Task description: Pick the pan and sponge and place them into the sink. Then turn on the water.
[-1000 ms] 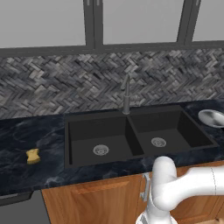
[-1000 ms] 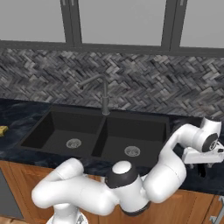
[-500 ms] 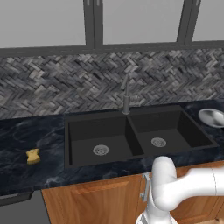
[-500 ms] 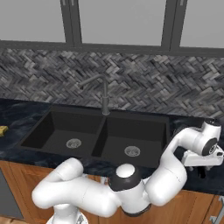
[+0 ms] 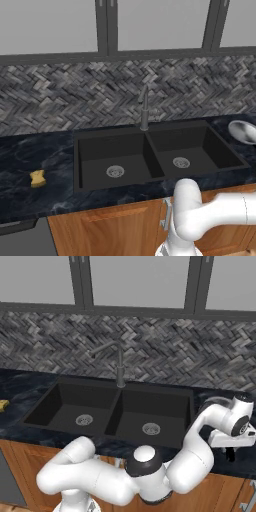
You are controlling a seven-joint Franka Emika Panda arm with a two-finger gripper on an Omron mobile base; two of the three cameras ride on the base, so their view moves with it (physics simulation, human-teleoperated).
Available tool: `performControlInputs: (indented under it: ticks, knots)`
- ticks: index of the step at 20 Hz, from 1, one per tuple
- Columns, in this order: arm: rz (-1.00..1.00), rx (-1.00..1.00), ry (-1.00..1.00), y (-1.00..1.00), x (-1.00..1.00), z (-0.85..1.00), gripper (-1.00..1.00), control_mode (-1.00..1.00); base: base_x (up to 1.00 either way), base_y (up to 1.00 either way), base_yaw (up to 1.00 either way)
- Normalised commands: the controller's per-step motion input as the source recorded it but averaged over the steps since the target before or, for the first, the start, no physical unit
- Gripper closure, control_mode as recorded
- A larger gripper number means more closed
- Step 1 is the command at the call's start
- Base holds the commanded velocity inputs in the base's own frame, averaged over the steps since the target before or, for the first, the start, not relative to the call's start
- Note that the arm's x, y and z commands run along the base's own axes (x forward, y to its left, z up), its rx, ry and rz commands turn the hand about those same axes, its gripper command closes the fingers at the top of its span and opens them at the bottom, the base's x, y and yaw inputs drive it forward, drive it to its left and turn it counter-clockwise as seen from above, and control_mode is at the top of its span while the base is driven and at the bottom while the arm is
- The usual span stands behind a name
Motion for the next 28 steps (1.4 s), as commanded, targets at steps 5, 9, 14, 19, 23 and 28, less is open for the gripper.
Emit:
performControlInputs:
  ticks: [5,9,14,19,23,28]
  knots:
    - [0.09,-0.02,-0.04,0.00,-0.12,0.48,1.00,-1.00,0.00,0.00,0.00]
    - [0.12,-0.04,-0.01,0.01,-0.17,0.62,1.00,-1.00,0.00,0.00,0.00]
    - [0.14,-0.05,0.05,0.19,-0.16,0.61,1.00,-1.00,0.00,0.00,0.00]
    - [0.03,-0.06,0.04,0.39,-0.37,0.45,1.00,-1.00,0.00,0.00,0.00]
    - [-0.01,-0.01,0.00,0.24,-0.45,0.37,1.00,-1.00,0.00,0.00,0.00]
    - [-0.03,0.01,-0.01,0.15,-0.46,0.38,1.00,-1.00,0.00,0.00,0.00]
